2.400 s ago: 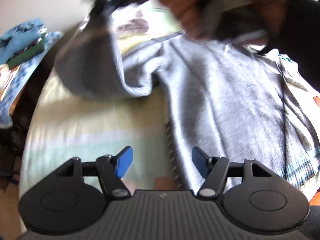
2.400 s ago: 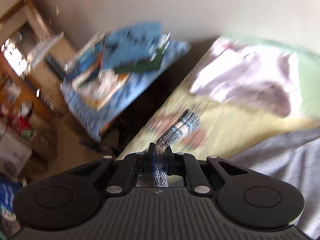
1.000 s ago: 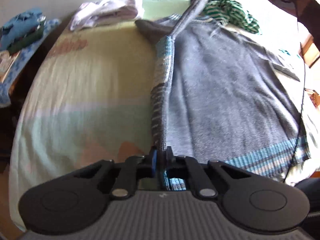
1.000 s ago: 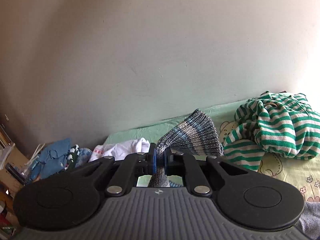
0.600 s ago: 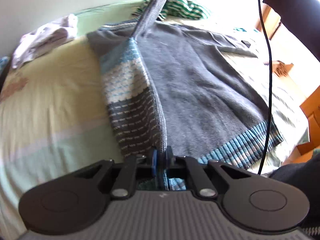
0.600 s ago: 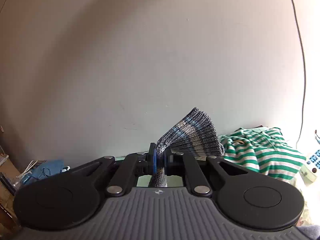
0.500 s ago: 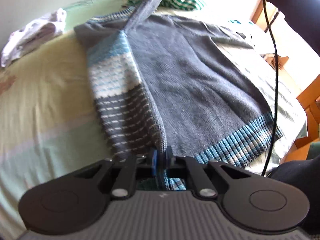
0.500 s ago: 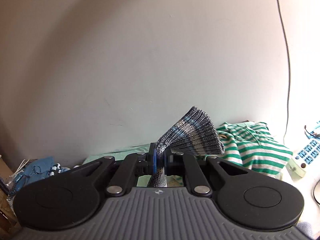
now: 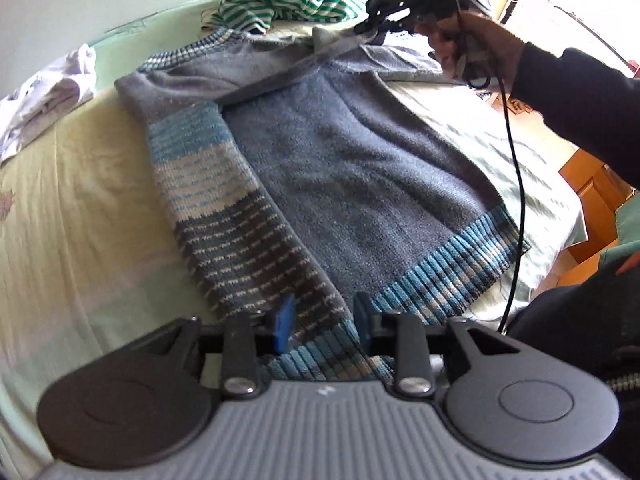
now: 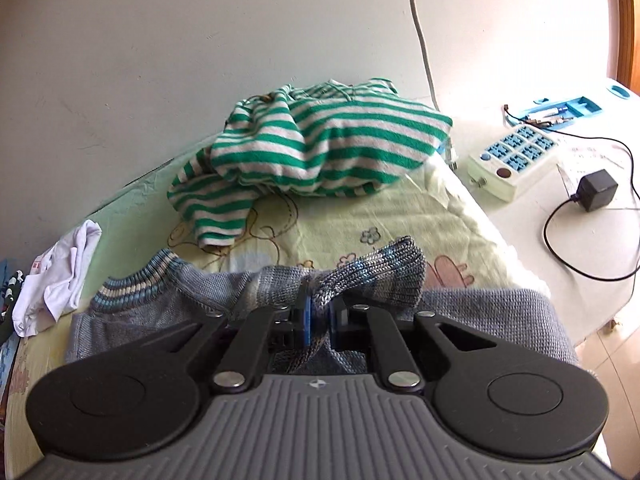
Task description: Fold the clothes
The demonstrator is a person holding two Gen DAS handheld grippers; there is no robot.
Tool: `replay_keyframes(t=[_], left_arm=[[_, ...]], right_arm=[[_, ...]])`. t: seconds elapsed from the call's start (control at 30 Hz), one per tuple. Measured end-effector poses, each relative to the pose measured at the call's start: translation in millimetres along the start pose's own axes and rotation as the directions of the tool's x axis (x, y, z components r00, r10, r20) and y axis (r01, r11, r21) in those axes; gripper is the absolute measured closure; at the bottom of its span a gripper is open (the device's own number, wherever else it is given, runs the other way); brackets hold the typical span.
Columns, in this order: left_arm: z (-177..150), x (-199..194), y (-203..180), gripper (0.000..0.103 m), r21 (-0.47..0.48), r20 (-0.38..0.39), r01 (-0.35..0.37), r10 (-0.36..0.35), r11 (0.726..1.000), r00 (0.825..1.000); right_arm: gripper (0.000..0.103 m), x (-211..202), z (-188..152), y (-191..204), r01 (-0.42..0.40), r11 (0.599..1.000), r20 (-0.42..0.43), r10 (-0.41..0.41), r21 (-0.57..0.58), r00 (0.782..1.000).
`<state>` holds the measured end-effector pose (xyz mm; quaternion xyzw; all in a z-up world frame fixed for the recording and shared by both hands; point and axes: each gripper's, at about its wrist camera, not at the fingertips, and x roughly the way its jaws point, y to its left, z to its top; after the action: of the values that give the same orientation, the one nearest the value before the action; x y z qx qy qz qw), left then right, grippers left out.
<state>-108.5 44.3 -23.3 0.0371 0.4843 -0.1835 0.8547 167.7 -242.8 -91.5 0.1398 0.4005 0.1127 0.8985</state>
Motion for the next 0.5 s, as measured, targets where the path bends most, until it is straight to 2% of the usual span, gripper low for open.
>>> replay_keyframes(t=[0.03, 0.07, 0.13, 0.2, 0.23, 0.27, 0.3, 0.4, 0.5], left_arm=[[4, -3, 3, 0.057, 0.014, 0.014, -0.017, 0.017, 1.0, 1.0], [11, -3, 8, 0.056, 0.025, 0.027, -0.04, 0.039, 0.999, 0.999], [25, 7, 20, 0.06, 0.039, 0.041, -0.09, 0.088, 0.995, 0.995], [41, 26, 36, 0.071, 0.037, 0.039, -0.139, 0.138, 0.99, 0.99], [52, 38, 45, 0.088, 0.027, 0.036, -0.148, 0.147, 0.989, 0.988], [63, 49, 54, 0.097, 0.015, 0.034, -0.153, 0.153, 0.988, 0.988], [71, 61, 62, 0.097, 0.007, 0.03, -0.16, 0.16, 0.987, 0.987], [86, 87, 84, 0.098, -0.018, 0.011, -0.162, 0.162, 0.987, 0.987], [87, 94, 92, 0.098, -0.023, -0.004, -0.141, 0.141, 0.99, 0.99]], right_arm=[[0.087, 2, -1, -3, -0.009, 1.0, -0.013, 0.009, 0.016, 1.0], [0.086, 3, -2, -6, -0.018, 0.999, -0.027, 0.019, 0.033, 0.999], [0.078, 8, -3, -8, -0.026, 0.998, -0.04, 0.028, 0.06, 0.999], [0.069, 11, -5, -9, -0.02, 0.997, -0.051, 0.024, 0.075, 0.998], [0.069, 12, -6, -10, -0.017, 0.996, -0.056, 0.021, 0.083, 0.998], [0.069, 14, -7, -10, -0.011, 0.996, -0.063, 0.016, 0.089, 0.998], [0.07, 16, -7, -10, -0.005, 0.995, -0.065, 0.011, 0.095, 0.998], [0.089, 20, -6, -11, 0.013, 0.994, -0.064, -0.007, 0.105, 0.998], [0.092, 6, -4, -7, 0.001, 0.996, -0.01, 0.0, 0.088, 1.0]])
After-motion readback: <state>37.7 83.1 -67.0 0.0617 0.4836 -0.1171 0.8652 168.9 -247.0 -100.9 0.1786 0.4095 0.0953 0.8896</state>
